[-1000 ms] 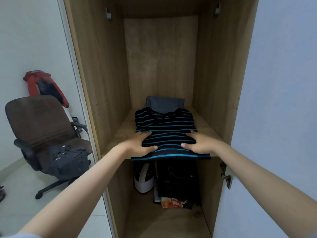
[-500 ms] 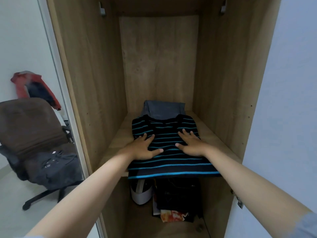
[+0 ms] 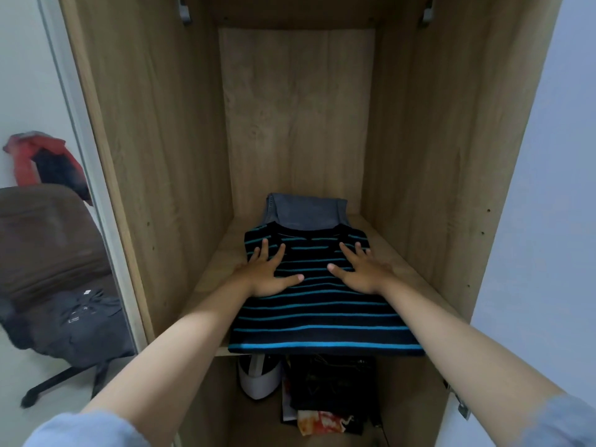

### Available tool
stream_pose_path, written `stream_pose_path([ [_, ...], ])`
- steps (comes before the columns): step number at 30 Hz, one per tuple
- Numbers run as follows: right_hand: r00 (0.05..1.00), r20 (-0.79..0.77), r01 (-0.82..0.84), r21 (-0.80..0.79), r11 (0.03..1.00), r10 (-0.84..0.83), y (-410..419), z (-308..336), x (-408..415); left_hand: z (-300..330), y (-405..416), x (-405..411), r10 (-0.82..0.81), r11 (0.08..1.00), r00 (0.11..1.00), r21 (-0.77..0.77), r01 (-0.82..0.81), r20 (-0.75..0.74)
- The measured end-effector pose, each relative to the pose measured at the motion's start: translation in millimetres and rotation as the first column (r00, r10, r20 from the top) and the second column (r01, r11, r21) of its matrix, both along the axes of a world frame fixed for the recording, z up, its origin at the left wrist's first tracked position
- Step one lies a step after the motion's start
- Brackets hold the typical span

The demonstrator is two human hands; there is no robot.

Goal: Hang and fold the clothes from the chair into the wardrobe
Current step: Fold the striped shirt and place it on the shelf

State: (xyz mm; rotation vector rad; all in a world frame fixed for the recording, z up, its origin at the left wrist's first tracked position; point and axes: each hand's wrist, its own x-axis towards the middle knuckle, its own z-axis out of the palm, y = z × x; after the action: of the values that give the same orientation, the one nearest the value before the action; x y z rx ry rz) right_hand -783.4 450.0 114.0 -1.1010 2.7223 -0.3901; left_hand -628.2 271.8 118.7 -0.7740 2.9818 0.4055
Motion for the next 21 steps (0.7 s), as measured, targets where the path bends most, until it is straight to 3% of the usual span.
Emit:
stream_pose_path([
  [3, 1.0, -0.004, 0.012, 0.026, 1.0, -0.011, -0.9, 1.6, 2.4, -1.1, -0.5, -0.6, 0.008, 0.999, 1.0, -0.054, -0.009, -0.02],
  [7, 0.995, -0.101, 0.021, 0.073, 0.997, -0.014, 3.4, 10.8, 11.0, 2.2, 7.2, 9.7, 0.017, 0.987, 0.981, -0.152, -0.047, -0.192],
  [10, 0.978, -0.207, -0.004, 0.037, 0.999, 0.012, 11.0, 20.2, 26.1, 10.9, 15.6, 29.1, 0.065, 0.99, 0.952, -0.1, -0.099, -0.301],
  [16, 0.991, -0.112, -0.088, -0.076, 0.993, 0.079, 45.1, 26.9, 74.3, 17.0, 50.1, 79.6, 0.089, 0.996, 0.874, 0.014, -0.094, -0.477],
  [21, 0.976, -0.186, -0.13, -0.106, 0.986, 0.109, 73.6, 13.3, 119.1, -1.6, 112.3, 130.1, 0.09, 0.991, 0.832, -0.037, -0.131, -0.548],
])
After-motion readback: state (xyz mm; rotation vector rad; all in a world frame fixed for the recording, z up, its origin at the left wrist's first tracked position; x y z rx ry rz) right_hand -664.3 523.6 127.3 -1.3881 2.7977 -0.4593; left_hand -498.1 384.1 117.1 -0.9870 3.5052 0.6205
